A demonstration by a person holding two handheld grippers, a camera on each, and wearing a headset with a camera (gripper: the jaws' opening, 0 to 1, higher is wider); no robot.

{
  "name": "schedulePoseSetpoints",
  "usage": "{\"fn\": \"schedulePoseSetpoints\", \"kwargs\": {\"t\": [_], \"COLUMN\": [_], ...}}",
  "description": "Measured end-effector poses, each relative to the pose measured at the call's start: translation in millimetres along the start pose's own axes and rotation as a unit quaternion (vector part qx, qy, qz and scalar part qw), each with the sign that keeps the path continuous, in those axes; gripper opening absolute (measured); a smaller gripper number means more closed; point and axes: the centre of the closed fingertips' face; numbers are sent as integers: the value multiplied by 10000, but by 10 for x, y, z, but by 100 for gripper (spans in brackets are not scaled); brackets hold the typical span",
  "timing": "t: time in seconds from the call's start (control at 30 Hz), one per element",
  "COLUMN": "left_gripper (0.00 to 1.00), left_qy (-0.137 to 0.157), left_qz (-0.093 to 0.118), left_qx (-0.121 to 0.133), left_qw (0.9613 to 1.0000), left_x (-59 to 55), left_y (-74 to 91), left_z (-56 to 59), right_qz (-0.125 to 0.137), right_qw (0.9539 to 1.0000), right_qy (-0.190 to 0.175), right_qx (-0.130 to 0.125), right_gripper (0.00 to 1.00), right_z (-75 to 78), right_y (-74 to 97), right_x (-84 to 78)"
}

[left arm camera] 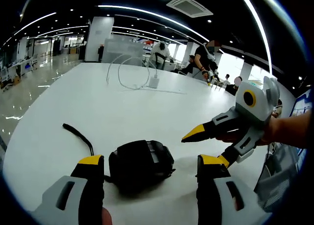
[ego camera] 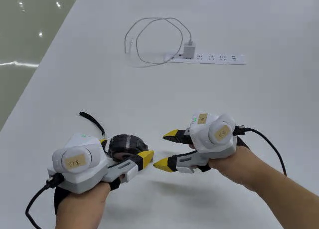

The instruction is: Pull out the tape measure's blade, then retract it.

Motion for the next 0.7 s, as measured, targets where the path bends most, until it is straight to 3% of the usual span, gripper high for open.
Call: {"fn": "schedulePoseSetpoints", "kwargs": {"t": [0.33, 0.6, 0.7], "left_gripper": [78, 84, 85], "left_qy": [-211, -279, -478], "left_qz": [-9, -37, -100], "left_qx": [-138, -280, -331], "left_qw": [9997, 9992, 9983], "left_x": [5, -16, -51], "left_y": [66, 183, 223], "left_z": [56, 25, 21], "right_qz": [72, 74, 79], "right_qw": [9998, 9994, 9991], "right_qy": [-57, -86, -108], "right_qx": [-171, -328, -403], "right_gripper": [46, 53, 55], "right_z": [10, 12, 20], "right_y": [140, 306, 360], "right_x": [22, -5, -17]}}
Point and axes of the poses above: the centre of the closed fingertips' face, and the gripper's own axes: y roughly backward along the fingers, z roughly to its right, x roughly out of its top, and after that the axes turned 3 degrees about -x, right-handed
